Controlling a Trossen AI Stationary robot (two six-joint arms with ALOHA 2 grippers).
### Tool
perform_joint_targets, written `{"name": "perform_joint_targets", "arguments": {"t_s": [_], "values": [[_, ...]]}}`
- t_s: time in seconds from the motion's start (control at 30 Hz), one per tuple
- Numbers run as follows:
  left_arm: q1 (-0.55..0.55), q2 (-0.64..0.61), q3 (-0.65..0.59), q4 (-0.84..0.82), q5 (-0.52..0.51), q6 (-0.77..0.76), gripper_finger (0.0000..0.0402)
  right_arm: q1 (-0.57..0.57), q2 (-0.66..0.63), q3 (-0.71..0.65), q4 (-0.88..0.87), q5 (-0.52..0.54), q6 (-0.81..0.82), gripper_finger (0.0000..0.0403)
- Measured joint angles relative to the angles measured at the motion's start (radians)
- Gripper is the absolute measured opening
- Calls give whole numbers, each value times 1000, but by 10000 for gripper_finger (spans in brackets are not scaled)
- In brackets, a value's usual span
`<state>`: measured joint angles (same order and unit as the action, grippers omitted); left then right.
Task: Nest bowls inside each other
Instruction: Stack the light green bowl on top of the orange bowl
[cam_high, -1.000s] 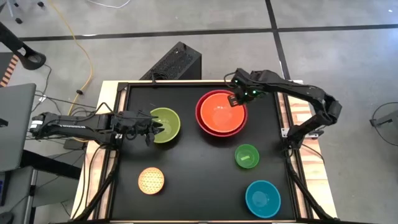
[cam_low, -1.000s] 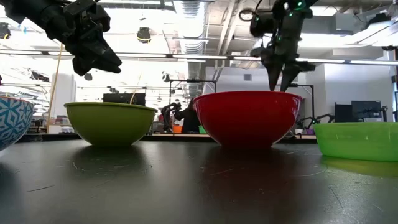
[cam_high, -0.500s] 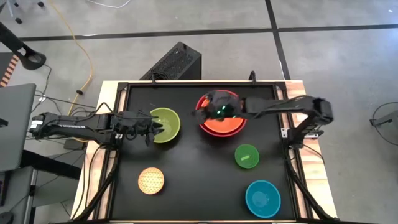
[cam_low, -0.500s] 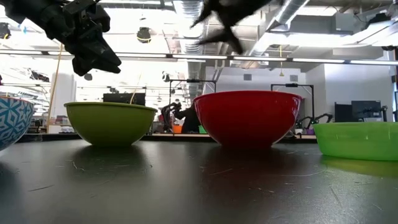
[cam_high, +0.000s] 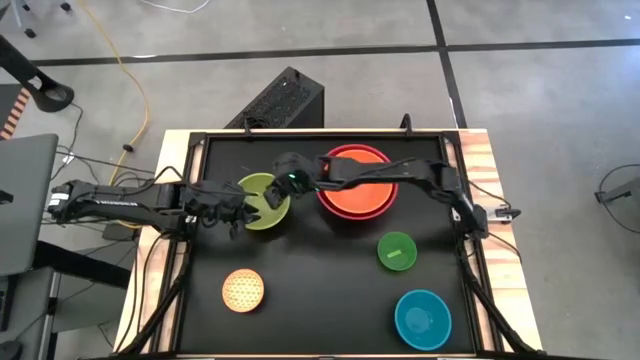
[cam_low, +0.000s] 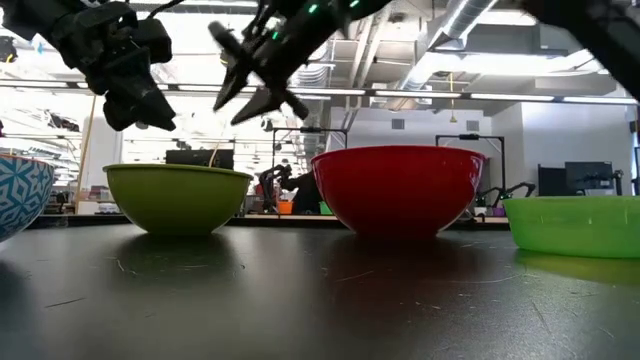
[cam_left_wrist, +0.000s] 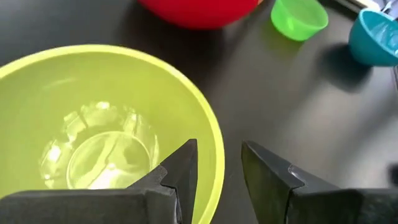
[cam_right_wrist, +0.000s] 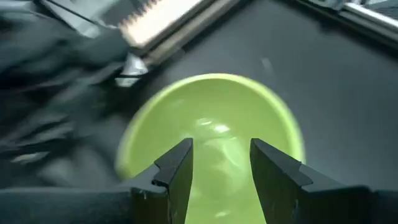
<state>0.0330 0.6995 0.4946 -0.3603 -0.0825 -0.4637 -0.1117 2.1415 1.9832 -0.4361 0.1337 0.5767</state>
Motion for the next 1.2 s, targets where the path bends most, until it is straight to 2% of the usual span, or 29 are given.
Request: {"name": "perform_joint_targets", "arguments": {"t_s": [0.27, 0.7, 0.97, 1.1, 1.2], "values": [[0, 0, 0, -58, -2, -19, 112, -80, 284, 370, -289, 0, -118, 189], [0, 0, 0, -78, -27, -93, 112, -105, 321, 349, -279, -20, -266, 201], [0, 0, 0, -78, -64, -123, 112, -105, 336, 350, -288, -66, -271, 199], [0, 0, 0, -77, -64, -124, 112, -105, 357, 347, -306, -100, -271, 185], [0, 0, 0, -77, -72, -123, 112, -105, 352, 349, -296, -92, -272, 148]]}}
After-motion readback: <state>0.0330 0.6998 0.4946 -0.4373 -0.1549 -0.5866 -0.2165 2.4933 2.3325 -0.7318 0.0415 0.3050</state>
